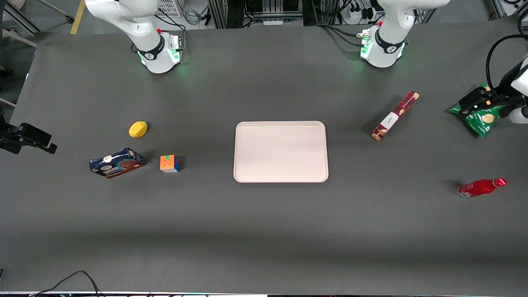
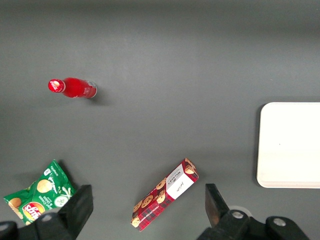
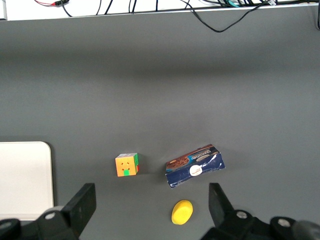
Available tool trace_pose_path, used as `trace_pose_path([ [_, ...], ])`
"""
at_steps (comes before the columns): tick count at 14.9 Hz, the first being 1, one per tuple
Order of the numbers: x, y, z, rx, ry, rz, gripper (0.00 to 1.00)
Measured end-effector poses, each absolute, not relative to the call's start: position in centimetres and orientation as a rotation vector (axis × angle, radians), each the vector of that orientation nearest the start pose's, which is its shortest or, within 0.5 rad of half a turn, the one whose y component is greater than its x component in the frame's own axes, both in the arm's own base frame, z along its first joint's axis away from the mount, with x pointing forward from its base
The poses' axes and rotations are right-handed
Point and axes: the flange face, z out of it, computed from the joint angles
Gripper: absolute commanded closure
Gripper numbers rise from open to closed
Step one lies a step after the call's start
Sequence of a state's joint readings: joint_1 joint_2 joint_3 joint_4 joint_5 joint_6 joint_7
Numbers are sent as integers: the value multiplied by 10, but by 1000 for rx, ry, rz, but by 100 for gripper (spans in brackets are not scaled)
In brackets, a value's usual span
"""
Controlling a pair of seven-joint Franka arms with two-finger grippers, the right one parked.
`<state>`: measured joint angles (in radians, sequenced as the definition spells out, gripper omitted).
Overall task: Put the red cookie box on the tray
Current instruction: 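Move the left gripper over the red plaid cookie box, open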
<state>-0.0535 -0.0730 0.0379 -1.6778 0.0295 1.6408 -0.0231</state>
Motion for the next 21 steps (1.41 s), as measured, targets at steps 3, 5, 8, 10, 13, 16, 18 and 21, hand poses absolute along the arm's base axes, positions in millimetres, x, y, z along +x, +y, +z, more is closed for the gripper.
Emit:
trace_pose_path([
  [3, 538, -5, 619, -3115, -9, -54, 0],
  [5, 538, -6, 618, -3115, -6, -52, 0],
  [8, 537, -11, 612, -3113, 77, 12, 0],
  [10, 536, -11, 599, -3105, 241, 110, 0],
  [13, 538, -8, 575, -3095, 378, 236, 0],
  [16, 527, -8, 540, -3066, 453, 343, 0],
  [18, 510, -8, 513, -3047, 532, 343, 0],
  [21, 471, -14, 483, -3036, 600, 301, 0],
])
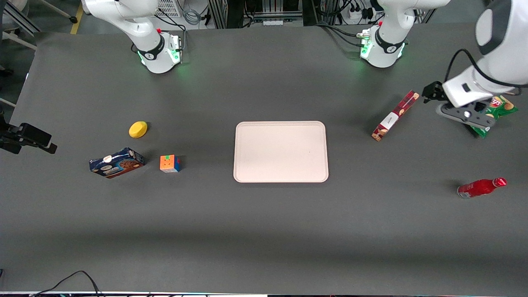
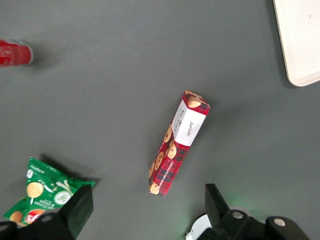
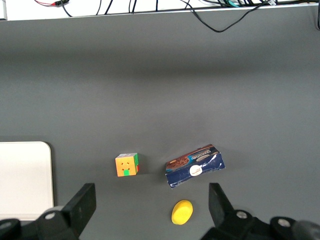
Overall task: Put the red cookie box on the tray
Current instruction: 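Move the left gripper over the red plaid cookie box, open, then lower the left gripper and close it on the cookie box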
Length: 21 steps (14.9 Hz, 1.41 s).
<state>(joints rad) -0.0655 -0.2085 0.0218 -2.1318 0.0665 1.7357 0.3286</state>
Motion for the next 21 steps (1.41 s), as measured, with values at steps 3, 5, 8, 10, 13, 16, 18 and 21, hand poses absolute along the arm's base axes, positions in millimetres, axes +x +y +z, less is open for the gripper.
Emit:
trace_pose_path([
  [3, 437, -18, 447, -3028, 631, 254, 0],
  [5, 423, -20, 421, -3018, 679, 239, 0],
  [8, 409, -26, 388, -2995, 773, 209, 0],
  [10, 402, -27, 371, -2973, 870, 207, 0],
  [13, 390, -26, 351, -2944, 989, 231, 0],
  [16, 376, -26, 324, -2933, 1023, 174, 0],
  [18, 365, -26, 304, -2928, 1035, 118, 0],
  [21, 359, -26, 287, -2926, 1042, 77, 0],
])
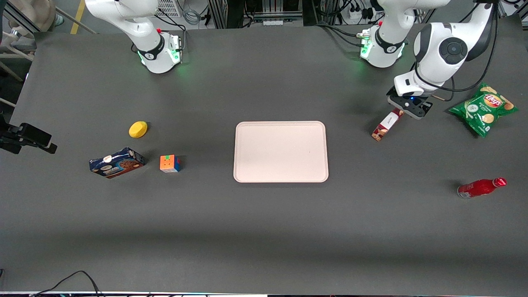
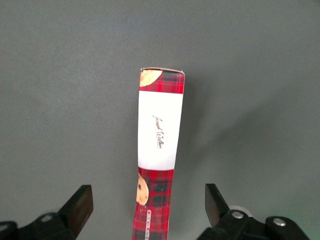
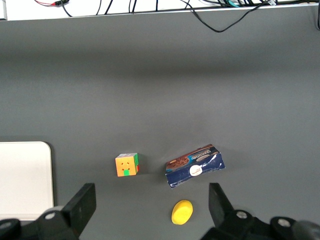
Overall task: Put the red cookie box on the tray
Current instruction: 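Lower the left gripper and close it on the cookie box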
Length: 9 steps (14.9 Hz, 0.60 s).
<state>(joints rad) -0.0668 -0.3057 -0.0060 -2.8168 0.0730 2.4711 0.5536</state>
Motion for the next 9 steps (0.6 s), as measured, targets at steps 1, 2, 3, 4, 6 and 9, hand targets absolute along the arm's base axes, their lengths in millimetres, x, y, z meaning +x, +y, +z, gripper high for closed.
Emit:
trace_pose_path([
  [1, 360, -26, 283, -2926, 1043, 69, 0],
  [2, 361, -26, 277, -2927, 1040, 63, 0],
  [3, 363, -24, 271, -2928, 1039, 53, 0],
  [4, 365, -22, 264, -2925, 1052, 40, 0],
  [6, 369, -10, 248, -2922, 1070, 15, 0],
  [9, 370, 8, 228, -2923, 1083, 6, 0],
])
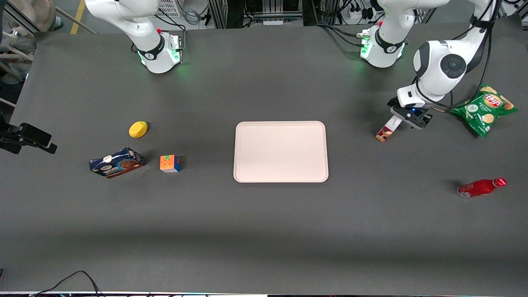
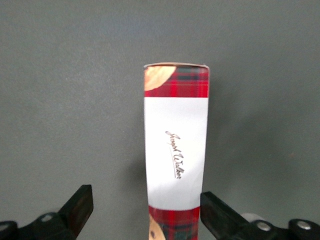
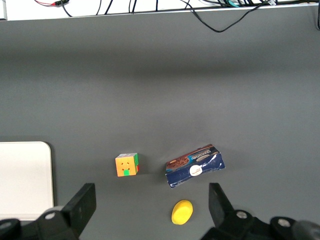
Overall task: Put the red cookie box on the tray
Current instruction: 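Lower the left gripper and close it on the cookie box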
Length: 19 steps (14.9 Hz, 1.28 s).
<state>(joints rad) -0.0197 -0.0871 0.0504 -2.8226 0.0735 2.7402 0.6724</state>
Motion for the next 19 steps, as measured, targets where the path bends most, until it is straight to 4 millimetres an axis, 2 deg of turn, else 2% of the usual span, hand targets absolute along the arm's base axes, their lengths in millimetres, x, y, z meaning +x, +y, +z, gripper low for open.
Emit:
trace_pose_path([
  [14, 363, 5, 218, -2979, 947, 52, 0],
  [15, 363, 5, 217, -2980, 947, 55, 4],
  [17, 363, 5, 216, -2981, 946, 57, 27],
  [19, 363, 5, 216, -2981, 944, 58, 56],
])
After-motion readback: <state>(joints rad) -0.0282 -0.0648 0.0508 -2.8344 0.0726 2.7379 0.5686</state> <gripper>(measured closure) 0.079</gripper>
